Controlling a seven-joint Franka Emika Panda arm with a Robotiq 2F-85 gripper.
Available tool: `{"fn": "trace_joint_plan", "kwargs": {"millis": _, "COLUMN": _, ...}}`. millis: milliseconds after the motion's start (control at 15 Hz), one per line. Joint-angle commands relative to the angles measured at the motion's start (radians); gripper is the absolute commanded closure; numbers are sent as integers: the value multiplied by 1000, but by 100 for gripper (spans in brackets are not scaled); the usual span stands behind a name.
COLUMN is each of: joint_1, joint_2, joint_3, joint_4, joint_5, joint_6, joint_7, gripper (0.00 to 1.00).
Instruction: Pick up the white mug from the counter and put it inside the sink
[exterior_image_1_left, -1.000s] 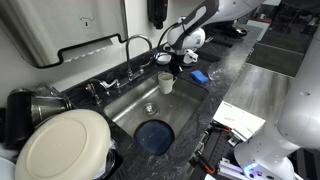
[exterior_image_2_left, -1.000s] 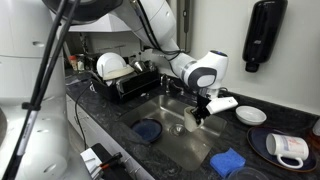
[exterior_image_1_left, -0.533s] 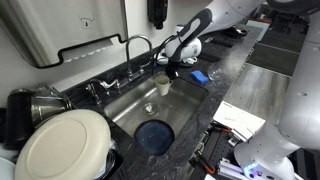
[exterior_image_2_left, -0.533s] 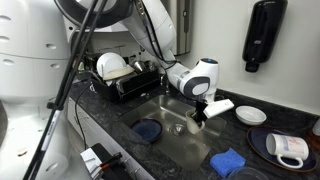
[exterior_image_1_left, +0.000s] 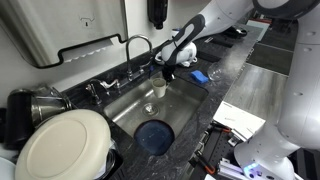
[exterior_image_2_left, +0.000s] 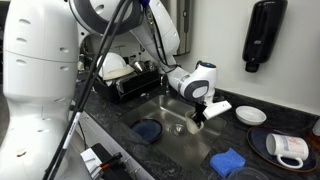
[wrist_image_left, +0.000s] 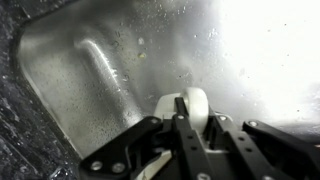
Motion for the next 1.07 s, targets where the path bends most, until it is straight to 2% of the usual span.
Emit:
{"fn": "trace_joint_plan", "kwargs": {"millis": 0, "joint_1": -23, "joint_2": 34, "joint_3": 41, "joint_4": 48, "joint_5": -7, "joint_6": 5, "joint_7": -3, "gripper": 96}}
{"fn": "trace_joint_plan", "kwargs": {"millis": 933, "joint_1": -52, "joint_2": 196, "joint_3": 74, "joint_4": 213, "joint_5": -30, "joint_6": -4, "joint_7": -5, "gripper": 96}}
{"fn": "trace_joint_plan", "kwargs": {"millis": 1000, "joint_1": -57, "joint_2": 200, "joint_3": 78, "joint_4": 222, "joint_5": -34, "joint_6": -9, "joint_7": -7, "gripper": 61}}
